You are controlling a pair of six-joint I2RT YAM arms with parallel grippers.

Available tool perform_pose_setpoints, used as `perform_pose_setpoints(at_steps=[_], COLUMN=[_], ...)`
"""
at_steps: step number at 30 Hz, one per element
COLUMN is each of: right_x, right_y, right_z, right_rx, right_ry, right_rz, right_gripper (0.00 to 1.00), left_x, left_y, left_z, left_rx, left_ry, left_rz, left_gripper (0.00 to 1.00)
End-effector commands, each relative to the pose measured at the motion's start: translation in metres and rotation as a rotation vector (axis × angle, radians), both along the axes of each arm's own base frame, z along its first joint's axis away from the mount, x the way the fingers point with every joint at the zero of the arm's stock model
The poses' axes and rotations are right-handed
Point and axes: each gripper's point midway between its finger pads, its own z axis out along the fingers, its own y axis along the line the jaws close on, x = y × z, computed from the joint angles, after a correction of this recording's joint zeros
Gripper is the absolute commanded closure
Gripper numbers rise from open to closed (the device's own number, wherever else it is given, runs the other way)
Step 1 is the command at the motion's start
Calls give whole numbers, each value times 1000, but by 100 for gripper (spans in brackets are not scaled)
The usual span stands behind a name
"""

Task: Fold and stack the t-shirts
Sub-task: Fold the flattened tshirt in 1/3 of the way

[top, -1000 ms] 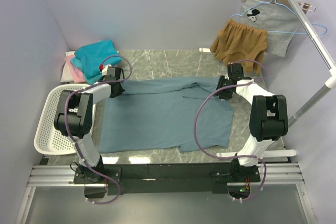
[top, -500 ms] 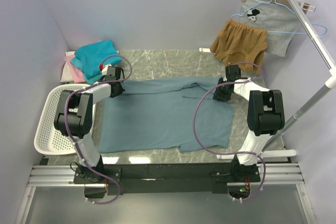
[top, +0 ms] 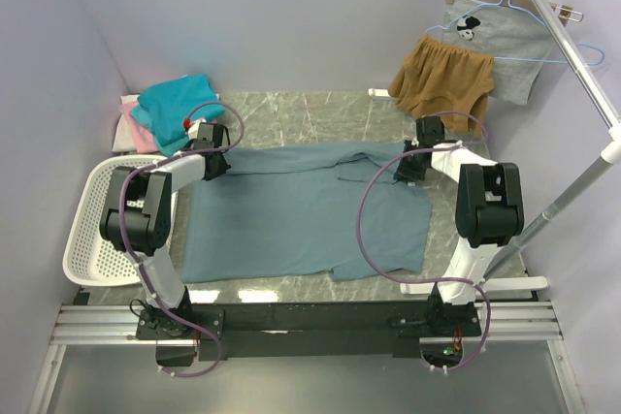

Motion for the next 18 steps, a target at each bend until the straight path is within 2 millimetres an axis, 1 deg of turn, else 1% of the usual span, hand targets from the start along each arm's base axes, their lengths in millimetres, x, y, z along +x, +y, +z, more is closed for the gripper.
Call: perform_pose_setpoints(at_steps=[1, 2, 3, 4, 5, 6, 8, 9, 11, 12, 14, 15, 17, 18], right_x=[19, 17, 18, 17, 15, 15, 10, 9, 4, 1, -5, -10, -17, -25], right_y=[4, 4, 5, 6, 7, 9, 13, 13, 15, 15, 17, 18, 16, 16], right_z=[12, 11, 16, 19, 21, 33, 44, 61, 74, 89, 101, 110, 114, 116], right_rx=[12, 14, 16, 21, 27, 28, 49, 55, 66, 69, 78, 83, 75, 77], right_ry=[-57, -54, -68, -77, -82, -110, -131, -171, -194, -228, -251, -263, -253, -236], right_rz=[12, 11, 14, 21, 26, 38, 52, 53, 54, 56, 65, 67, 54, 51], right_gripper=[81, 92, 97, 100, 100, 100, 100, 100, 100, 100, 100, 100, 100, 100], left_x=[12, 12, 12, 12, 12, 12, 12, 12, 13, 12, 12, 12, 13, 12], left_y=[-2, -2, -1, -1, -1, -1, -1, -1, 0, 0, 0, -1, -1, -1], left_z=[13, 13, 13, 13, 14, 15, 17, 18, 20, 20, 20, 19, 19, 18], left_rx=[9, 10, 9, 12, 12, 13, 14, 14, 17, 16, 16, 14, 13, 13], left_ry=[-38, -38, -39, -39, -38, -39, -42, -45, -48, -48, -47, -46, -47, -43], left_rz=[1, 2, 3, 2, 5, 3, 3, 3, 4, 5, 5, 3, 4, 2], left_gripper=[99, 99, 99, 99, 99, 99, 99, 99, 99, 99, 99, 99, 99, 99])
